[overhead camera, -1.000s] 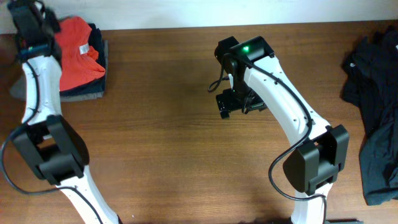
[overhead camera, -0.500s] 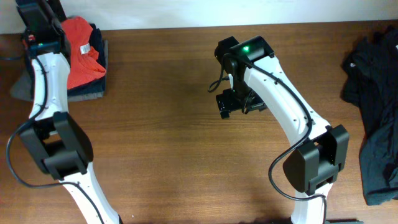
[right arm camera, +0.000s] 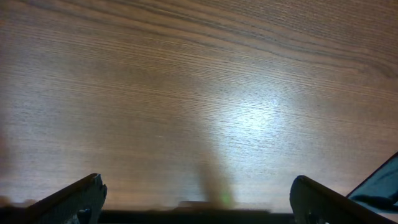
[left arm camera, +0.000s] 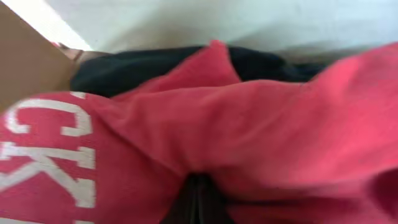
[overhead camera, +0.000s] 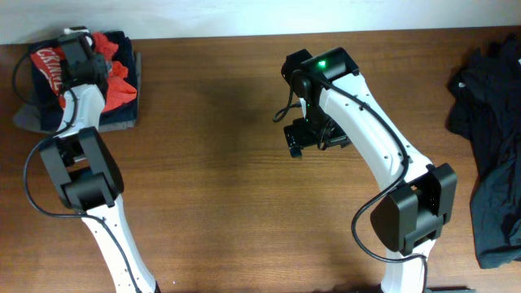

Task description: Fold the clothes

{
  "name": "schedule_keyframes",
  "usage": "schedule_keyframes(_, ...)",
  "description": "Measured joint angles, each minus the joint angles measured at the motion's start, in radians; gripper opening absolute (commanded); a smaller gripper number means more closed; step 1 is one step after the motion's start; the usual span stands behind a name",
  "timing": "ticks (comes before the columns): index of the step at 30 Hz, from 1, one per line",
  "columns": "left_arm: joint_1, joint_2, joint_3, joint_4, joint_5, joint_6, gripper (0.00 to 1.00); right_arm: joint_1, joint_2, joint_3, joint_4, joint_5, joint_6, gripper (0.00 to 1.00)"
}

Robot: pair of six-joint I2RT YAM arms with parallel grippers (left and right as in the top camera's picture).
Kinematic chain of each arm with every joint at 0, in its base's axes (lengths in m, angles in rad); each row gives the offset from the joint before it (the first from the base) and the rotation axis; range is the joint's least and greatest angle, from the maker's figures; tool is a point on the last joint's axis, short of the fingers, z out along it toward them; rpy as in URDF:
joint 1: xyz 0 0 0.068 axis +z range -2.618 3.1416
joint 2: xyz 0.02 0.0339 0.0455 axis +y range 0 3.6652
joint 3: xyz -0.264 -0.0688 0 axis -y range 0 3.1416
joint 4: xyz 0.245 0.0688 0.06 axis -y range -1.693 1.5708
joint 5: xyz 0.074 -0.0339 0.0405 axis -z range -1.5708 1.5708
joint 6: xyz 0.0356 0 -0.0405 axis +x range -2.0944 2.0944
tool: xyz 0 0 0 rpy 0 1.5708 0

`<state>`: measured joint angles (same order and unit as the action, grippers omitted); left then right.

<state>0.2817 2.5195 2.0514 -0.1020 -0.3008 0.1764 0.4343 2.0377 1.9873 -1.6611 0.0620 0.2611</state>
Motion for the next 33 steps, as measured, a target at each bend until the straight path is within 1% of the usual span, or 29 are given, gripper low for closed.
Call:
schedule_keyframes(6, 0.011, -0.032, 0.002, 0.024, -0.008, 0.0, 0.02, 0.0, 0.0, 0.0, 0.0, 0.0, 0.0, 0.99)
schedule_keyframes(11, 0.018, -0.108, 0.023, 0.069, -0.018, 0.011, 0.02, 0.0, 0.0, 0.0, 0.001, 0.0, 0.0, 0.99)
schedule_keyframes(17, 0.035, -0.166, 0.055, 0.027, -0.013, 0.023, 0.02, 0.0, 0.0, 0.0, 0.001, 0.0, 0.001, 0.99)
schedule_keyframes(25, 0.11, -0.137, 0.055, -0.053, -0.001, 0.026, 0.02, 0.0, 0.0, 0.0, 0.004, 0.0, 0.0, 0.99)
schedule_keyframes(29, 0.145, -0.084, 0.055, -0.1, 0.054, 0.026, 0.02, 0.0, 0.0, 0.0, 0.009, 0.0, 0.001, 0.99)
schedule_keyframes(33, 0.153, -0.02, 0.055, -0.127, 0.102, 0.026, 0.03, 0.0, 0.0, -0.001, 0.009, 0.0, 0.001, 0.99)
